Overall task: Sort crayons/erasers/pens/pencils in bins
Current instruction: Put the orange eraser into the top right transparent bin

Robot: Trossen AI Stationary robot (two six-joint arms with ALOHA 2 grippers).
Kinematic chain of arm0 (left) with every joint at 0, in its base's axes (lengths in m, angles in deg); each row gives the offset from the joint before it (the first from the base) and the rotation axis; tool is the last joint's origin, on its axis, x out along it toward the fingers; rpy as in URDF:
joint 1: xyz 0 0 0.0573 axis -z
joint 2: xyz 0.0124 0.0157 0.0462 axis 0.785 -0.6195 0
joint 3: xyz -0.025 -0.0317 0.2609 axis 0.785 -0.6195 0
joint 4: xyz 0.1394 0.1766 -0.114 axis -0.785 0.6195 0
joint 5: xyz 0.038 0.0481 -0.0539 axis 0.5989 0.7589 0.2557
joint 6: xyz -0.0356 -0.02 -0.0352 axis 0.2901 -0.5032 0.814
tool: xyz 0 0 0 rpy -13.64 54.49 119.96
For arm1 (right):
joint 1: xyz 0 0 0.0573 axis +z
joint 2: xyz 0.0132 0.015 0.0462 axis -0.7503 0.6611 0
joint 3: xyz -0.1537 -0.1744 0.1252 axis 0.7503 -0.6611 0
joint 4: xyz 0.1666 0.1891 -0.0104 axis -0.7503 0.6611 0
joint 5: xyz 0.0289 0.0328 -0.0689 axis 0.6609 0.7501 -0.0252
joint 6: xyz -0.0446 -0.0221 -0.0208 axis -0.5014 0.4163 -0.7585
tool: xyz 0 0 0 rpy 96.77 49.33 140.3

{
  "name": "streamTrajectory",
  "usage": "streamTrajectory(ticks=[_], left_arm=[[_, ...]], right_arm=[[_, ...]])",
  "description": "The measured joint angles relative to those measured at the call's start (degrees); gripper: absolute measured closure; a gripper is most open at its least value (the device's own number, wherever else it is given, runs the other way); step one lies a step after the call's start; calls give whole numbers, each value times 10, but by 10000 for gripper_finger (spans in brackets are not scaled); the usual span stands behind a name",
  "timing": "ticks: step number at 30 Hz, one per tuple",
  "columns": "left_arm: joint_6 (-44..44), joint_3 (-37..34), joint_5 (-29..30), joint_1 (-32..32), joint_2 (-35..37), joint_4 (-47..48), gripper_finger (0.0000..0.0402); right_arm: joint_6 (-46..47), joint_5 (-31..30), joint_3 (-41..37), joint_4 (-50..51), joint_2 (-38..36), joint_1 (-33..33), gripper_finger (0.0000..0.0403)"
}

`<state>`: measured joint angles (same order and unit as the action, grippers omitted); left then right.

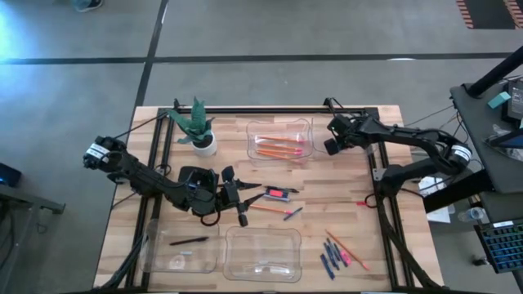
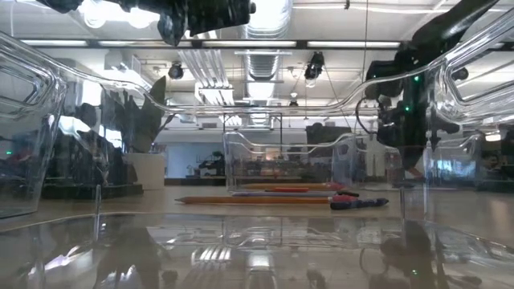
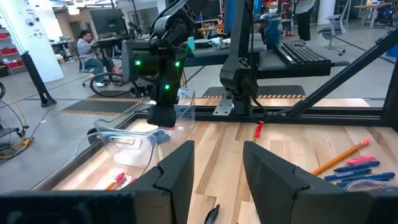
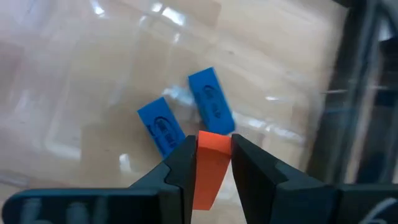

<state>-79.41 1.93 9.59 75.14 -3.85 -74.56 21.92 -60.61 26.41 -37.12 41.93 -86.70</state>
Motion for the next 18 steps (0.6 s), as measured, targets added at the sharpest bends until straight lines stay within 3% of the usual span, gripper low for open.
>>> streamTrajectory(ticks=[12,18], left_arm=[[0,0,0,0,0,0,277],[0,0,0,-1,0,0,277]], right_arm=[[0,10,-2,-18,20,0,316],[-2,5,-2,-20,19,0,296]])
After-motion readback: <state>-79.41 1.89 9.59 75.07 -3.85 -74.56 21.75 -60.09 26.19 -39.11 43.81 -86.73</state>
